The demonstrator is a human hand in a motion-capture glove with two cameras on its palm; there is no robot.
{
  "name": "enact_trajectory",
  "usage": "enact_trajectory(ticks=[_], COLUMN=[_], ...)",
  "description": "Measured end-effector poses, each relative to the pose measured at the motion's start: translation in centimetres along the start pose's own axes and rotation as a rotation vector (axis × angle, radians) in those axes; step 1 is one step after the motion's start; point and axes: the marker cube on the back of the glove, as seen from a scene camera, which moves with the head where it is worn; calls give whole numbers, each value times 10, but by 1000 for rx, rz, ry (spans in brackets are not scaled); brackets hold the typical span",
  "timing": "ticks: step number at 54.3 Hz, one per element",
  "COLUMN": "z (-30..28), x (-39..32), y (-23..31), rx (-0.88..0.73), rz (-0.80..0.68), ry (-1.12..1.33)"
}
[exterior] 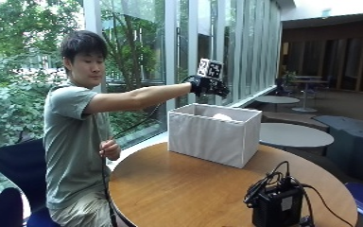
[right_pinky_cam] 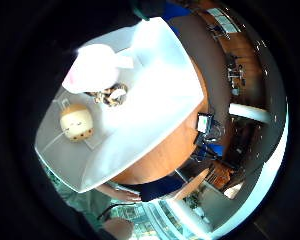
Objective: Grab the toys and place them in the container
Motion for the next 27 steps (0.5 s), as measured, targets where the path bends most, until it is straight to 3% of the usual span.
enact_trajectory(ticks=[10,27], z=[-7,15], x=[-12,50], y=[22,61], rx=[67,80], rz=[-9,-34], ry=[-33,105])
